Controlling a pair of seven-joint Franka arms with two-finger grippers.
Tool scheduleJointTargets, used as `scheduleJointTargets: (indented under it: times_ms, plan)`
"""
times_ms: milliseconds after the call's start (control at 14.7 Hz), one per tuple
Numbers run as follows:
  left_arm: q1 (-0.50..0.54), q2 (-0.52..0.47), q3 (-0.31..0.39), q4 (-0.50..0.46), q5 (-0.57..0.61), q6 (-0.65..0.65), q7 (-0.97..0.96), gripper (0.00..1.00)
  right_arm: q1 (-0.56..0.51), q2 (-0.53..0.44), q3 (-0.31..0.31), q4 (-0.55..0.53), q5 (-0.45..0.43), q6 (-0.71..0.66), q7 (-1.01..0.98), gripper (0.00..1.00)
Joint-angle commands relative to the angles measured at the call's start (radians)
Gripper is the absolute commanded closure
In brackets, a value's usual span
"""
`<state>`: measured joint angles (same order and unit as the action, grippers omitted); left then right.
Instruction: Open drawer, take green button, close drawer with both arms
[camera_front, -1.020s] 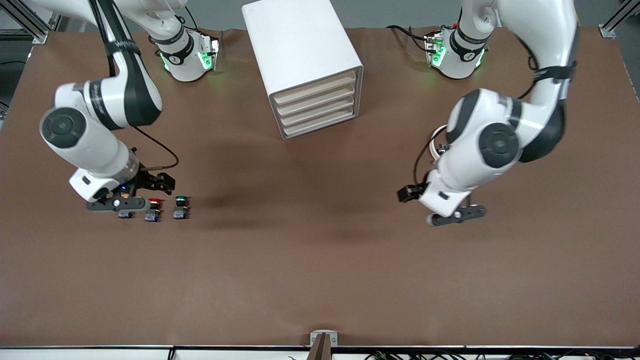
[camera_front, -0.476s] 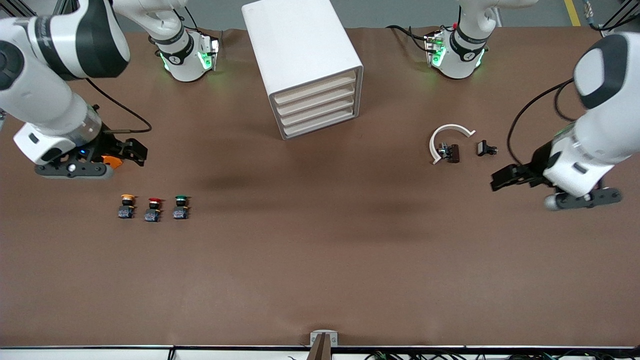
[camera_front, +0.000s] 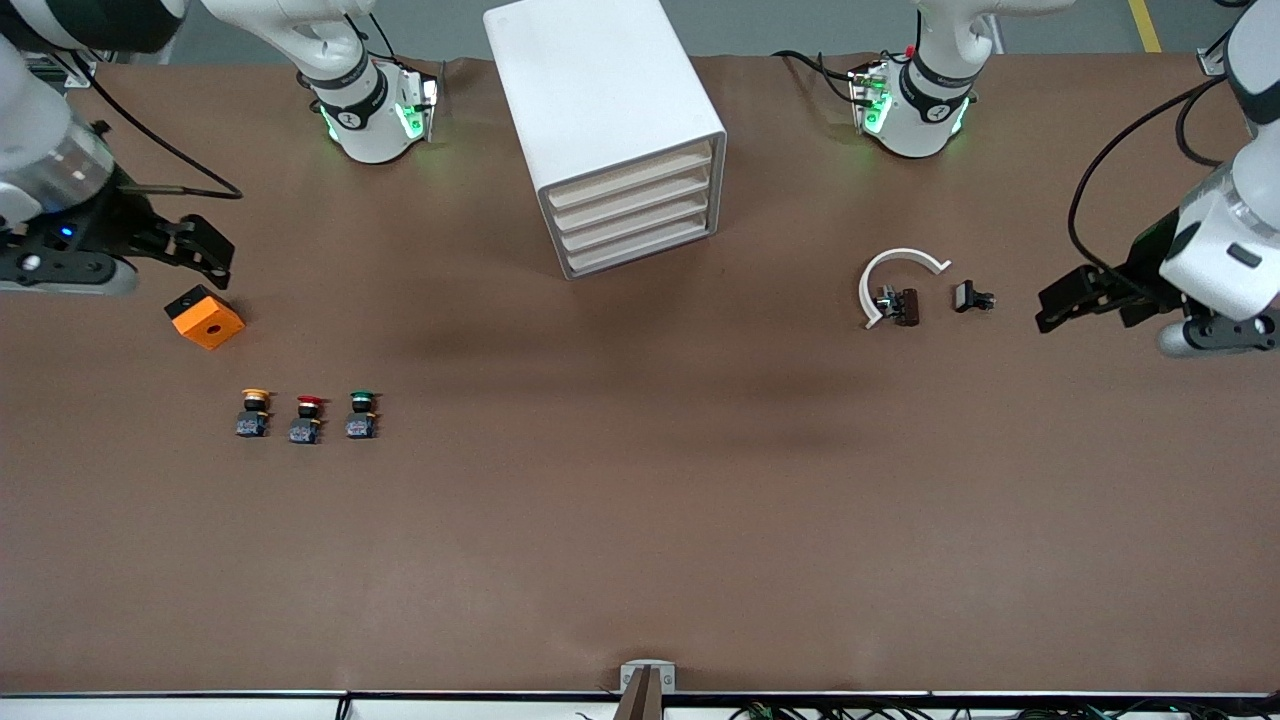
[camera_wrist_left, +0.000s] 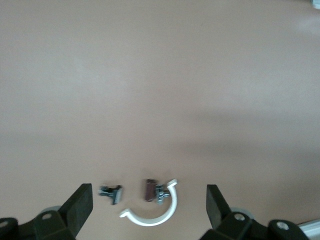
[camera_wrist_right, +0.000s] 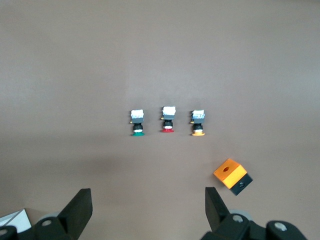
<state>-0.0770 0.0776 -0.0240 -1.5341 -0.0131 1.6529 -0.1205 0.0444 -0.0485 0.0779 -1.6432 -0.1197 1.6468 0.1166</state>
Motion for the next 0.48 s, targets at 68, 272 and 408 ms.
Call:
scheduleJointTargets:
  times_ms: [68,272,408]
  plan:
    - [0.025,-0.09,-0.01,-0.056,0.05,-0.024,0.07,0.0,-0.076,0.012,0.005,0.065,0.07,-0.041,-0.103,0.0]
    - [0.046,-0.133,-0.013,-0.084,0.05,-0.048,0.068,0.0,-0.113,0.012,0.005,0.079,0.08,-0.053,-0.19,0.0]
    - [0.055,-0.134,-0.022,-0.084,0.05,-0.071,0.068,0.0,-0.127,0.012,0.005,0.089,0.09,-0.071,-0.204,0.0]
